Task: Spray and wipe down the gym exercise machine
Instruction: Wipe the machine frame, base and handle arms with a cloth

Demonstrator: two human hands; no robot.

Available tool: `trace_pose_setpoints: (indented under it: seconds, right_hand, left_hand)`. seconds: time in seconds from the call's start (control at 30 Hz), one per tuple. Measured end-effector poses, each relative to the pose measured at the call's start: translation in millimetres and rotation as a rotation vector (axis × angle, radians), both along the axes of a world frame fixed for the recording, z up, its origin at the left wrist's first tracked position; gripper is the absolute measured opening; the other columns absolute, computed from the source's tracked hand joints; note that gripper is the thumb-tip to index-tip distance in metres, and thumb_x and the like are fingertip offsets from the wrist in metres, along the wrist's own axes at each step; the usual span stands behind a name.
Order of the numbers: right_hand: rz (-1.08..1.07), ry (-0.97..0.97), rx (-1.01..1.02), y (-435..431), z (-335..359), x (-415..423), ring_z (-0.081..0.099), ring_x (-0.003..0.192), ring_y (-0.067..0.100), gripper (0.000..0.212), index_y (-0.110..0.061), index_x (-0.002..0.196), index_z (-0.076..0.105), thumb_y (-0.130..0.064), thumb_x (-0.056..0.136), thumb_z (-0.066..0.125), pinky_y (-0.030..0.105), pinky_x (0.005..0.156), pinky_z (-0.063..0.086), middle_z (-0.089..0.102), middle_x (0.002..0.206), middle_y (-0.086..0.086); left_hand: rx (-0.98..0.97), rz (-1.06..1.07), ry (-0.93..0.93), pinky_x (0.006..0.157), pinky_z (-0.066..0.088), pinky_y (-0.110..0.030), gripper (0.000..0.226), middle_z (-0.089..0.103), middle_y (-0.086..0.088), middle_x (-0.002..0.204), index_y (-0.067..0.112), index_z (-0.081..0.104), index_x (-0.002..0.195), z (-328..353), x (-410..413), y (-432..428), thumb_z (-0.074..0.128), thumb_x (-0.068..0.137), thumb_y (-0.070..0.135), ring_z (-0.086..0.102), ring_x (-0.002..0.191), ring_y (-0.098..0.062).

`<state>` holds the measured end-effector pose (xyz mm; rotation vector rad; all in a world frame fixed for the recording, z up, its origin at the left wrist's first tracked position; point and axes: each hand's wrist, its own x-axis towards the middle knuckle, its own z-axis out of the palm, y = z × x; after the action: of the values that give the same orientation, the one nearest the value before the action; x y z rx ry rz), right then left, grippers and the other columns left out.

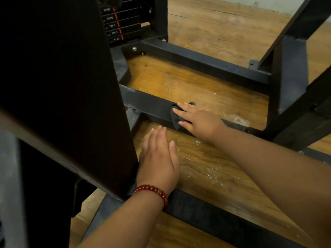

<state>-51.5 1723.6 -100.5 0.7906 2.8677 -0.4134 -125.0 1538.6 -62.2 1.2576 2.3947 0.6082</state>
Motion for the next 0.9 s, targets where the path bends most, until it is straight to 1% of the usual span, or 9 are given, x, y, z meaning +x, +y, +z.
trace_pose_setpoints:
  seconds: [0.07,0.13,0.2,0.33,0.47,0.57,0.67,0.73,0.9]
  right_hand:
    - [-0.109,-0.033,0.048,-9,1,39,0.022,0.147,0.02,0.052,-0.028,0.154,0.024,-0.039,0.104,0.035,0.037,0.117,0.025,0.018,0.162,-0.003]
    - [-0.203,-0.113,0.108,-21,3,60,0.021,0.147,0.022,0.055,-0.026,0.155,0.02,-0.041,0.104,0.032,0.038,0.117,0.023,0.018,0.162,0.0]
    - [-0.317,-0.154,0.112,-32,2,51,0.017,0.149,0.022,0.055,-0.026,0.156,0.016,-0.042,0.105,0.026,0.039,0.117,0.02,0.016,0.163,0.003]
    - [-0.519,-0.1,0.045,-41,0,4,0.009,0.151,0.022,0.053,-0.026,0.156,0.011,-0.041,0.106,0.021,0.04,0.119,0.015,0.01,0.164,0.004]
    - [-0.518,-0.13,0.059,-43,4,20,0.007,0.151,0.019,0.053,-0.026,0.157,0.009,-0.042,0.106,0.019,0.037,0.12,0.011,0.008,0.164,0.001]
    - [-0.624,-0.208,0.068,-51,5,56,0.002,0.151,0.017,0.055,-0.025,0.157,0.004,-0.044,0.106,0.015,0.035,0.121,0.004,0.003,0.165,0.002]
    - [-0.673,-0.27,0.15,-58,4,54,-0.009,0.151,0.021,0.06,-0.016,0.157,0.0,-0.045,0.105,0.01,0.037,0.12,-0.003,-0.004,0.164,0.008]
    - [-0.66,-0.219,0.134,-60,2,35,-0.012,0.15,0.024,0.065,-0.01,0.156,-0.003,-0.047,0.104,0.01,0.038,0.12,-0.002,-0.012,0.163,0.01]
    - [-0.496,-0.169,0.078,-52,-1,37,-0.008,0.151,0.021,0.061,-0.026,0.156,-0.004,-0.051,0.104,0.016,0.039,0.121,0.006,-0.012,0.164,0.002]
  left_hand:
    - [-0.013,-0.055,0.005,0.112,0.003,-0.021,0.06,0.018,0.007,0.159,0.021,0.018,0.153,3,2,-2,0.013,0.097,0.041,0.004,0.146,-0.007]
    - [-0.017,-0.083,0.002,0.113,0.003,-0.022,0.056,0.018,0.008,0.159,0.021,0.018,0.153,4,2,-2,0.017,0.1,0.039,0.003,0.146,-0.006]
    - [-0.016,-0.085,-0.003,0.116,0.005,-0.024,0.055,0.019,0.009,0.159,0.021,0.02,0.153,4,3,-2,0.02,0.101,0.038,0.004,0.146,-0.006]
    - [-0.019,-0.111,-0.004,0.117,0.007,-0.028,0.053,0.021,0.007,0.159,0.02,0.023,0.152,4,3,-3,0.022,0.101,0.036,0.006,0.146,-0.008]
    - [-0.023,-0.136,-0.005,0.117,0.006,-0.028,0.052,0.022,0.006,0.159,0.019,0.025,0.152,3,3,-4,0.022,0.102,0.034,0.007,0.147,-0.01]
    - [0.001,-0.136,-0.009,0.117,0.008,-0.029,0.051,0.027,0.003,0.157,0.017,0.029,0.151,3,3,-5,0.025,0.102,0.033,0.012,0.147,-0.013]
    - [0.003,-0.136,-0.017,0.118,0.009,-0.03,0.051,0.029,0.002,0.157,0.016,0.03,0.15,4,4,-5,0.025,0.102,0.033,0.013,0.147,-0.014]
    - [-0.006,-0.145,-0.008,0.118,0.011,-0.031,0.051,0.03,0.001,0.156,0.016,0.03,0.15,5,4,-5,0.024,0.102,0.034,0.014,0.146,-0.014]
    - [-0.003,-0.141,-0.007,0.117,0.013,-0.03,0.049,0.034,0.001,0.154,0.015,0.034,0.148,5,3,-4,0.027,0.103,0.032,0.017,0.145,-0.014]
